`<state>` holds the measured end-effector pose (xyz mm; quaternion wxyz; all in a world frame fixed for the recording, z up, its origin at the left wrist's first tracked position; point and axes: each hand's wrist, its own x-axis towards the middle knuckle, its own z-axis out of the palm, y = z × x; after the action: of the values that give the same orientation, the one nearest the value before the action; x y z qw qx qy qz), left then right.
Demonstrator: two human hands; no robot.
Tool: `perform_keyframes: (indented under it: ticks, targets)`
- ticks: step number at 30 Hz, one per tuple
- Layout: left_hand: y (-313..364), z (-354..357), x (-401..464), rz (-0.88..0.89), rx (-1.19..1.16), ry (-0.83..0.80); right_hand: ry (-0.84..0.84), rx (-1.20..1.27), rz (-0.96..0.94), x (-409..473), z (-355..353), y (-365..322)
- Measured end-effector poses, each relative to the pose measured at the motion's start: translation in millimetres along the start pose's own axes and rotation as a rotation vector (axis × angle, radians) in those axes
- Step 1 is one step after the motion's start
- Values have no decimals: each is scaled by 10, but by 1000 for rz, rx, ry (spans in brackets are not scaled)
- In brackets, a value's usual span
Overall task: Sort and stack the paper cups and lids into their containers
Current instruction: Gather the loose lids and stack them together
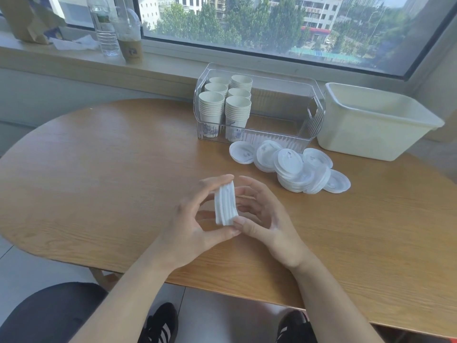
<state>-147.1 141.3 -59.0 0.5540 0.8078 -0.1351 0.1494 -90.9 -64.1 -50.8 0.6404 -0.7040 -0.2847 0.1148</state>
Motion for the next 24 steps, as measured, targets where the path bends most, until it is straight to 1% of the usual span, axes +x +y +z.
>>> perform_keyframes:
  ticks: [11,18,24]
  targets:
    - [-9,19,12,-13,-17,29,50,-19,-30,20,-23,17]
    - [-31,-3,5,-28,22,57,112,5,-39,15,-18,34]
    - [-29,14,-7,-41,30,49,81,-48,-31,16,-7,35]
